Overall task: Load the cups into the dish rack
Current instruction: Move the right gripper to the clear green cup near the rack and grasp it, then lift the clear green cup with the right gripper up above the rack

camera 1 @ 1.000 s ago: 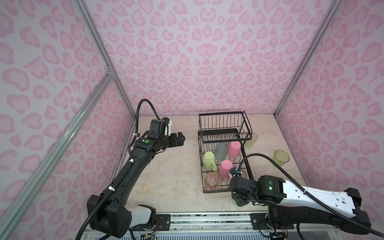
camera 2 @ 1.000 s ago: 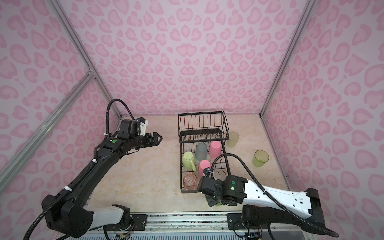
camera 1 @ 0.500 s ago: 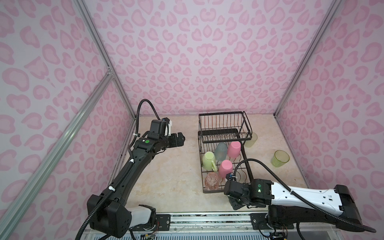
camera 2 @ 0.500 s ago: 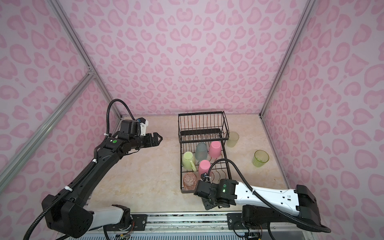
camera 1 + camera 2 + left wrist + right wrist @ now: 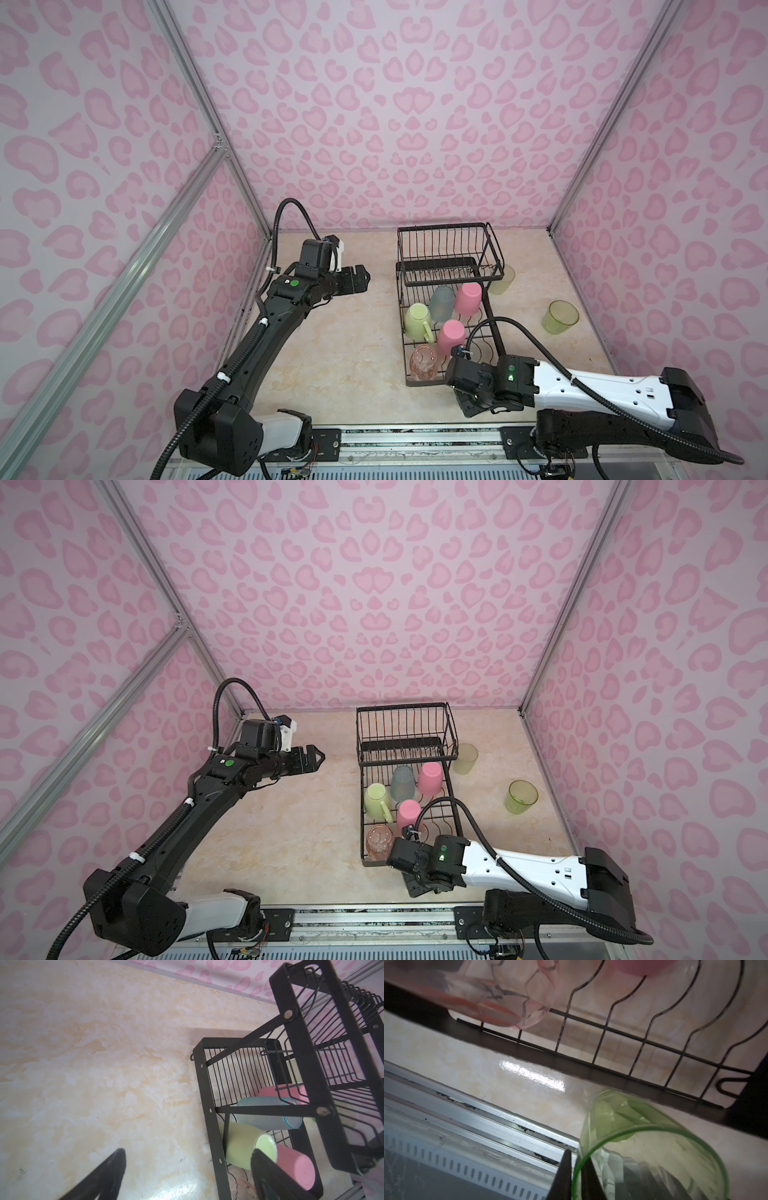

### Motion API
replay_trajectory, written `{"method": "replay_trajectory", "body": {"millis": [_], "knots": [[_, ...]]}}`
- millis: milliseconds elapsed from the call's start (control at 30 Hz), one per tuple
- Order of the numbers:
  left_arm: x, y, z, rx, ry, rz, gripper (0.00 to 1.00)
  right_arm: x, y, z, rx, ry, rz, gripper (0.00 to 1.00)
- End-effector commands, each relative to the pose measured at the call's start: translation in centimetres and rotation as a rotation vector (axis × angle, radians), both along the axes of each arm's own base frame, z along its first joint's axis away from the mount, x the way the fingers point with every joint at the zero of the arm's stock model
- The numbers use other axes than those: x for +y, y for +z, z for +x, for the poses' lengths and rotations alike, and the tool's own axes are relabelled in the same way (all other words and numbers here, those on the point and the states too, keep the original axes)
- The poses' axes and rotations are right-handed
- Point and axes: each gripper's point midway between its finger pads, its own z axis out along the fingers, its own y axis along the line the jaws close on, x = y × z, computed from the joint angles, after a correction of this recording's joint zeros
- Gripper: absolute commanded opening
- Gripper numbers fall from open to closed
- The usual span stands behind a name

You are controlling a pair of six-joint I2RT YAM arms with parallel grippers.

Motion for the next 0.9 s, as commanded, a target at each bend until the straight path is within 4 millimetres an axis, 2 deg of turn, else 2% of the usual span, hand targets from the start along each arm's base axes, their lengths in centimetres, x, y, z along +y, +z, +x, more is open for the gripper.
{"method": "replay_trajectory", "body": {"millis": [0,200,400,600,733,867], "knots": [[0.1,0.2,0.3,-0.018,0.002,0.002,0.96,-0.4,0.4,0.3,-0.021,0.005,-0.018,0.04],[0.0,0.0,0.5,-0.012,0.003,0.001,0.96,-0.4,2.8,0.9,-0.062,0.019,-0.012,0.00],[-0.1,0.0,0.5,-0.012,0.001,-0.004,0.96,-0.5,2.5,0.5,-0.049,0.022,-0.010,0.00],[-0.1,0.1,0.5,-0.014,0.001,-0.004,0.96,-0.3,3.7,1.0,-0.075,0.036,-0.016,0.00],[-0.1,0.2,0.4,-0.014,0.001,-0.006,0.96,0.0,5.4,1.4,-0.100,0.053,-0.007,0.00],[-0.1,0.5,0.4,-0.018,0.004,-0.007,0.96,0.4,8.2,2.4,-0.159,0.068,0.016,0.00]]}}
